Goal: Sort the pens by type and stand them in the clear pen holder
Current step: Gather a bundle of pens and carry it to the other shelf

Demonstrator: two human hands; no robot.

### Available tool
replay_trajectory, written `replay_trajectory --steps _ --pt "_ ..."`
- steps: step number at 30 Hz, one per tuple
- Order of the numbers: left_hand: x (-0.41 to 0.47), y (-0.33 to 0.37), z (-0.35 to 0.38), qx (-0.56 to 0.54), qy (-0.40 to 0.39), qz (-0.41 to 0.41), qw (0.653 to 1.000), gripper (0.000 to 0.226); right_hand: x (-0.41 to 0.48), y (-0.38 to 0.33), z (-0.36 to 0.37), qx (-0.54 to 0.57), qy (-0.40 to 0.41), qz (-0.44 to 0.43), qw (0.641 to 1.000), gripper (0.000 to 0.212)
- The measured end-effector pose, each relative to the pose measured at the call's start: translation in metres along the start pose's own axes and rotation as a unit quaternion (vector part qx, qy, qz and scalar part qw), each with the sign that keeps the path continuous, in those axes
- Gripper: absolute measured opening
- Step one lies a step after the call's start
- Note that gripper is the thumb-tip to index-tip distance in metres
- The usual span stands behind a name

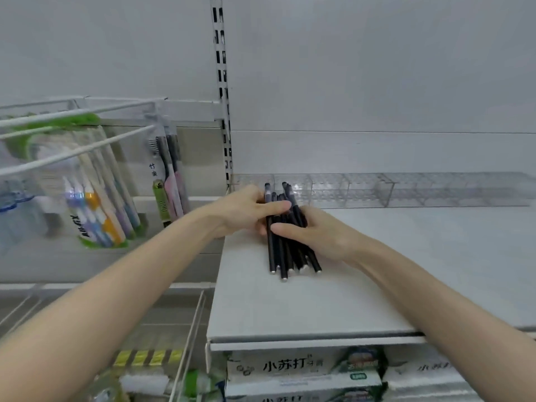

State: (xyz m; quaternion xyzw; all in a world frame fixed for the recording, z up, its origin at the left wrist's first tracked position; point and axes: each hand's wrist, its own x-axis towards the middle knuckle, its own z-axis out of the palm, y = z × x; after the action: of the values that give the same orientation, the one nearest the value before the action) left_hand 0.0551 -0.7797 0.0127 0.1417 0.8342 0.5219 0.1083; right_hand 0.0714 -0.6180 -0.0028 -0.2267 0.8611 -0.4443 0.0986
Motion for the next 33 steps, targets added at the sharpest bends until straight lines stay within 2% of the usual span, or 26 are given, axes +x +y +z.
replay_trajectory --steps 2,5,8,9,11,14,17,21,24,26,30,33 --pt "0.006 -0.006 -0.001 0.022 0.006 -0.008 1.000 0.024 -0.001 0.005 -0.007 -0.015 0.022 0.021 0.999 0.028" --pt "0.010 -0.011 -0.003 0.020 0.027 -0.032 0.999 0.028 -0.004 0.010 -0.016 -0.025 0.054 0.053 0.997 0.035" --pt "0.007 -0.014 -0.002 0.026 0.062 -0.036 0.997 0.019 -0.004 0.010 -0.022 -0.047 0.074 0.067 0.994 0.051" --pt "0.005 -0.014 -0.001 0.030 0.071 -0.040 0.996 0.020 -0.004 0.010 -0.023 -0.059 0.083 0.072 0.992 0.061" --pt "0.001 -0.017 0.002 0.051 0.082 -0.048 0.994 0.041 -0.004 0.014 -0.024 -0.090 0.093 0.074 0.989 0.071" --pt "-0.003 -0.020 0.007 0.081 0.085 -0.039 0.992 0.057 -0.008 0.014 -0.024 -0.138 0.085 0.062 0.985 0.056" --pt "-0.008 -0.016 0.011 0.109 0.081 -0.028 0.990 0.045 -0.013 0.013 -0.024 -0.146 0.065 0.048 0.986 0.039" --pt "-0.012 -0.014 0.015 0.144 0.082 -0.007 0.986 0.039 -0.017 0.012 -0.025 -0.169 0.056 0.046 0.983 0.046" --pt "-0.013 -0.017 0.012 0.223 0.084 0.031 0.971 0.049 -0.015 0.013 -0.028 -0.172 0.058 0.028 0.983 0.054" --pt "-0.015 -0.019 0.011 0.240 0.064 0.054 0.967 0.053 -0.015 0.015 -0.027 -0.151 0.033 0.019 0.988 0.060" --pt "-0.020 -0.026 0.015 0.282 -0.006 0.075 0.957 0.054 -0.020 0.023 -0.024 -0.138 0.017 0.010 0.990 0.052" --pt "-0.024 -0.030 0.021 0.294 0.010 0.091 0.951 0.052 -0.025 0.028 -0.022 -0.142 0.049 0.003 0.989 0.044"
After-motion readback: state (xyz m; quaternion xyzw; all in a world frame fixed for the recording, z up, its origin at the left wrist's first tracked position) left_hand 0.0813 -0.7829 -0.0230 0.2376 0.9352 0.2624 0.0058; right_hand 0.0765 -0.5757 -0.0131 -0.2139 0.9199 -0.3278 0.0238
